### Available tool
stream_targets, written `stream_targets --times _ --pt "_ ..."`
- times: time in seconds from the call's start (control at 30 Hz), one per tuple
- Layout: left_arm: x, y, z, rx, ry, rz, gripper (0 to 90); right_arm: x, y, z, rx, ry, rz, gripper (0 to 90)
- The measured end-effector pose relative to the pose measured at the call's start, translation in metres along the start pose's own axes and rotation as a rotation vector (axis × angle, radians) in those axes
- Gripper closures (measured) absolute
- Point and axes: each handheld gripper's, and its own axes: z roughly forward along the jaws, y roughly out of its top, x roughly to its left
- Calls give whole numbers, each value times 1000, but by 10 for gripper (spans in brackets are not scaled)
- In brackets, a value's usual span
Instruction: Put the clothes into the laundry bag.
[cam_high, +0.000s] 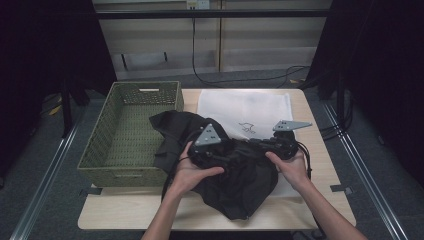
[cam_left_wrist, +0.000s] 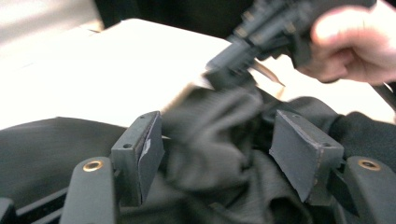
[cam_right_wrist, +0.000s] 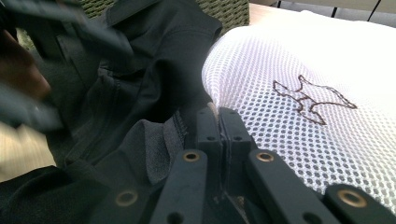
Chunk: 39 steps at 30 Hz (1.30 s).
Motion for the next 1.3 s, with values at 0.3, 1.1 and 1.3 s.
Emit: stream_targets --times 0.3,1.1,1.3 --pt "54 21 -59 36 116 -26 346 -2 1 1 -5 7 7 885" --pt "94 -39 -82 342 208 -147 298 -3 2 2 -3 10 4 884" --pt "93 -38 -85 304 206 -141 534 -3 2 2 -3 9 4 884"
